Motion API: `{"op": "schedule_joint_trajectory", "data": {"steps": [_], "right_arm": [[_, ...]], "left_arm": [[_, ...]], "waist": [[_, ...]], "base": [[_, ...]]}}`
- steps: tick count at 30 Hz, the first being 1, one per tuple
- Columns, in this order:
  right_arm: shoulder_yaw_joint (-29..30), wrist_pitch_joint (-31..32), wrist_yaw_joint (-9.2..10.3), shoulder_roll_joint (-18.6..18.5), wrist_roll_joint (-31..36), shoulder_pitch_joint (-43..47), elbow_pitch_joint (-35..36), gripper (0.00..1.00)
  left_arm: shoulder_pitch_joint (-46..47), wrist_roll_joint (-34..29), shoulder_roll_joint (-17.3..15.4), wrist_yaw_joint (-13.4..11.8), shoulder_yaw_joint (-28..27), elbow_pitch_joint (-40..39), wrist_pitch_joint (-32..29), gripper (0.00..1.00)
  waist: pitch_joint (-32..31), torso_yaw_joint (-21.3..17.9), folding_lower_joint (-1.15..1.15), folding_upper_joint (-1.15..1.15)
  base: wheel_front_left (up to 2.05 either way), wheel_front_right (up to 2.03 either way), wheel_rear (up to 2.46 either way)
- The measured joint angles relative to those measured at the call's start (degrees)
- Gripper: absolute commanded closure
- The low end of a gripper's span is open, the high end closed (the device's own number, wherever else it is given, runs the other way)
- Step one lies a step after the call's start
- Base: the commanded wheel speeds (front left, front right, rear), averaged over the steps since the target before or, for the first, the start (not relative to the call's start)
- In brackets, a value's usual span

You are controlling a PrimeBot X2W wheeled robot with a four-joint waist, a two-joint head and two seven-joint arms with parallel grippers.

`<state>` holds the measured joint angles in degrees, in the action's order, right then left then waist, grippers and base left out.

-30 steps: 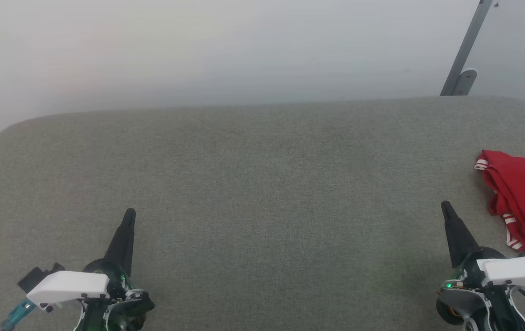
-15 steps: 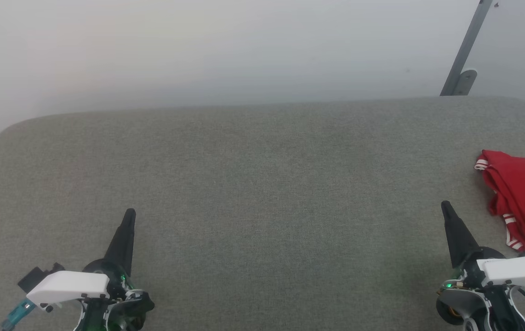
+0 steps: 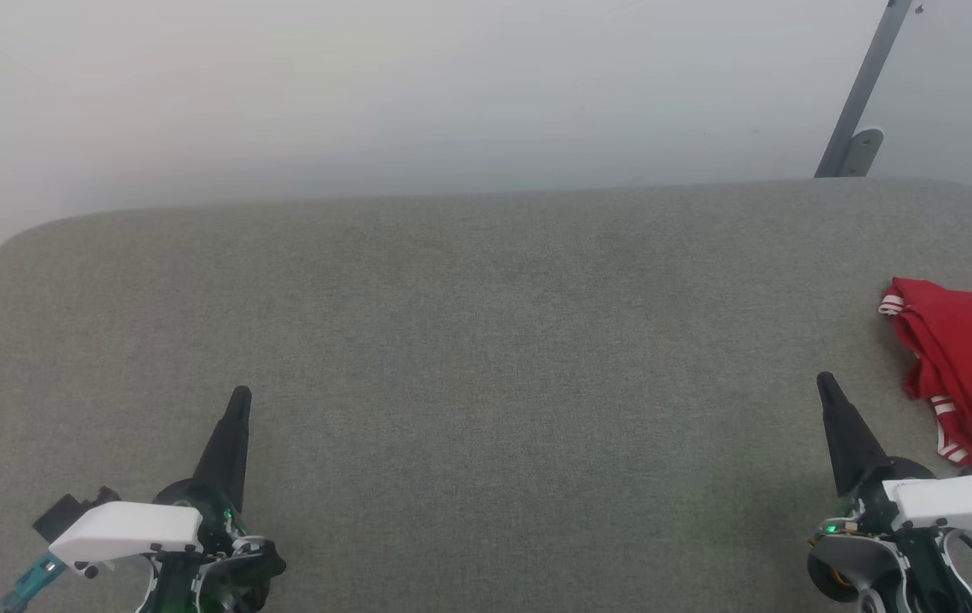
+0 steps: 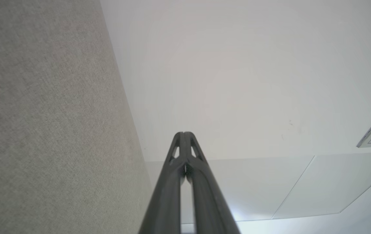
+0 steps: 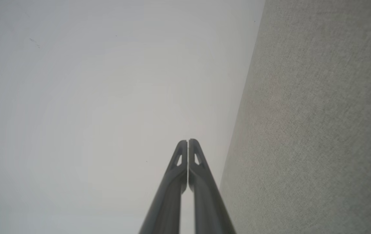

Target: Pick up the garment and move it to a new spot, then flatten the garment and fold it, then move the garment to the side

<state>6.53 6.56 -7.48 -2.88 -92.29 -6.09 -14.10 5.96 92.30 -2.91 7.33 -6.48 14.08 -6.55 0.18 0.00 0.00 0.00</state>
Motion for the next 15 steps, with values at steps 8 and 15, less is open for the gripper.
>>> {"op": "schedule_joint_trajectory", "data": {"steps": [8, 15], "right_arm": [[0.0, 0.0, 0.00, 0.0, 0.0, 0.0, 0.0, 1.00], [0.0, 0.0, 0.00, 0.0, 0.0, 0.0, 0.0, 1.00]], "left_arm": [[0.0, 0.0, 0.0, 0.0, 0.0, 0.0, 0.0, 1.00], [0.0, 0.0, 0.0, 0.0, 0.0, 0.0, 0.0, 1.00]], "waist": [[0.0, 0.0, 0.00, 0.00], [0.0, 0.0, 0.00, 0.00]], "base": [[0.00, 0.00, 0.00], [0.00, 0.00, 0.00]]}}
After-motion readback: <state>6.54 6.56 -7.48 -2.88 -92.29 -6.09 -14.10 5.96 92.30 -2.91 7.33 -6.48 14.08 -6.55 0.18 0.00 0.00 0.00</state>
